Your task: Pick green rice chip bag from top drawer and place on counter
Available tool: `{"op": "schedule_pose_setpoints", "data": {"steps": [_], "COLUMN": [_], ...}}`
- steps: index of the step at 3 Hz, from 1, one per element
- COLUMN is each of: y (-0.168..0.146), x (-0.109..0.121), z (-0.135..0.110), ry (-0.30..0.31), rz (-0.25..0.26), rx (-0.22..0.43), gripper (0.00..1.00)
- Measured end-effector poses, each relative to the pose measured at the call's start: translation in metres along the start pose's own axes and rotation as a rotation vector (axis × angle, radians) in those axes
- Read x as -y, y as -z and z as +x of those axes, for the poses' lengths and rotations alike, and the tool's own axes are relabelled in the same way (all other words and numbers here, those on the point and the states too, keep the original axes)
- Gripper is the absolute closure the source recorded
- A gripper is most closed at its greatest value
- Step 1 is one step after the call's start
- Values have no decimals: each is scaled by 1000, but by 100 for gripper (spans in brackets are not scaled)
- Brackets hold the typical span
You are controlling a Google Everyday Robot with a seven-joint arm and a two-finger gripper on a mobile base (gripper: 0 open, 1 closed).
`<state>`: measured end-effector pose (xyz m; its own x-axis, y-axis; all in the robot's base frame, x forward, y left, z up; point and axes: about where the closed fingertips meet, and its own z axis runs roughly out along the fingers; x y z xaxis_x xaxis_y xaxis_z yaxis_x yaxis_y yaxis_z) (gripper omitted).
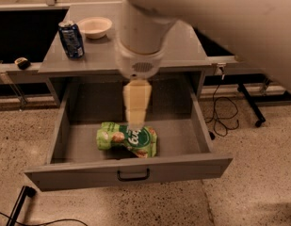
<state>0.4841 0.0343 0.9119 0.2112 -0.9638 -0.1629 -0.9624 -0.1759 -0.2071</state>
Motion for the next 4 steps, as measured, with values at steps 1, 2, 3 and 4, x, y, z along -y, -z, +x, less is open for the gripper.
{"op": "schedule_pose_setpoints", "data": {"steps": [1,2,3,4], "y": [0,-13,-68,-131], "x": [1,8,32,56], "z": [-12,-19,-16,-6], "ry": [23,77,45,-40], "rz": [2,-37,-83,-79], "rx": [6,51,105,219], "gripper": [0,0,0,0]}}
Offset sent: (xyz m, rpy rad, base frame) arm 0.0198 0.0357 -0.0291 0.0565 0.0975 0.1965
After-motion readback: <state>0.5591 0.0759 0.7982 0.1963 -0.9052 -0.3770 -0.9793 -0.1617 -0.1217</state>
